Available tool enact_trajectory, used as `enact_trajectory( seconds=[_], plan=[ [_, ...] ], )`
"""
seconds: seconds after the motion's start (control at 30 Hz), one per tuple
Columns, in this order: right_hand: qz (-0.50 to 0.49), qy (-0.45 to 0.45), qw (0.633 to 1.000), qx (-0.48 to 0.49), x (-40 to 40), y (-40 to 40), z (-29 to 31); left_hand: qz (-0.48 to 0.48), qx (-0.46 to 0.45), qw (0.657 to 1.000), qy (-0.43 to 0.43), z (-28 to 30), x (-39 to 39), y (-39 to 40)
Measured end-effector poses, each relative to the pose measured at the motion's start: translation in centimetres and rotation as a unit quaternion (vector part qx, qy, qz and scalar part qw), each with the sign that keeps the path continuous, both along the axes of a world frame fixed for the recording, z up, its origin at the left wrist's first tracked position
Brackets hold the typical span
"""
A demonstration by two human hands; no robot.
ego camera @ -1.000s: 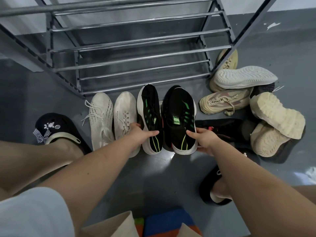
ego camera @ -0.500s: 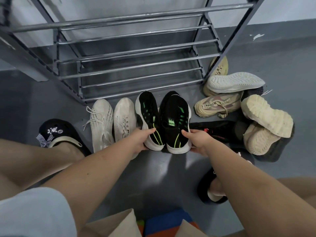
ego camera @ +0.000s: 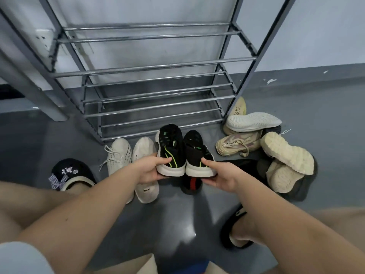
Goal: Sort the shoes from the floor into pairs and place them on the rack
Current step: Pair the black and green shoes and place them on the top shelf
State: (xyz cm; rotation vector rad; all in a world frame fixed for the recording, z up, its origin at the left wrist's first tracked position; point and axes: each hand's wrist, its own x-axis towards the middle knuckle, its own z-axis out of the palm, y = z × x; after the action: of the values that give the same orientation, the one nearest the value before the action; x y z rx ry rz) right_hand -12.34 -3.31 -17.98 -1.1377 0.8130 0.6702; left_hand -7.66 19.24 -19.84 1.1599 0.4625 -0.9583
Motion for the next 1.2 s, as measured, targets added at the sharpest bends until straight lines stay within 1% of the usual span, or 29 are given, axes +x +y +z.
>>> enact_trajectory(
  seconds=[0.17,0.33,0.43,0.63,0.8,1.03,1.13,1.2],
  plan=[
    [-0.032,-0.056,0.998,0.013,-1.6,-1.1,2.4,-0.021,-0.029,0.999,-0.013,3.2,0.8,-0.2],
    [-0.080,-0.130,0.988,0.034,-2.8,-2.6,5.2,-0.024,-0.083,0.996,-0.036,6.3,0.8,-2.9],
    [-0.109,-0.180,0.977,0.035,-3.4,-3.3,7.5,-0.019,-0.120,0.991,-0.060,8.0,1.0,-4.2],
    [-0.153,-0.249,0.956,0.028,-4.7,-5.0,12.1,-0.051,-0.151,0.980,-0.121,12.8,1.5,-6.6],
    [-0.136,-0.312,0.940,-0.022,-5.0,-5.9,16.4,-0.067,-0.155,0.972,-0.162,17.1,1.5,-7.6],
    [-0.136,-0.380,0.915,-0.021,-5.6,-5.9,20.8,-0.079,-0.162,0.959,-0.218,23.6,1.1,-7.6],
    [-0.130,-0.409,0.902,-0.049,-5.4,-5.8,23.0,-0.072,-0.155,0.954,-0.245,26.5,0.9,-7.8],
    [-0.133,-0.426,0.892,-0.066,-4.9,-5.9,24.7,-0.060,-0.161,0.953,-0.249,28.2,0.7,-7.8]
  ],
)
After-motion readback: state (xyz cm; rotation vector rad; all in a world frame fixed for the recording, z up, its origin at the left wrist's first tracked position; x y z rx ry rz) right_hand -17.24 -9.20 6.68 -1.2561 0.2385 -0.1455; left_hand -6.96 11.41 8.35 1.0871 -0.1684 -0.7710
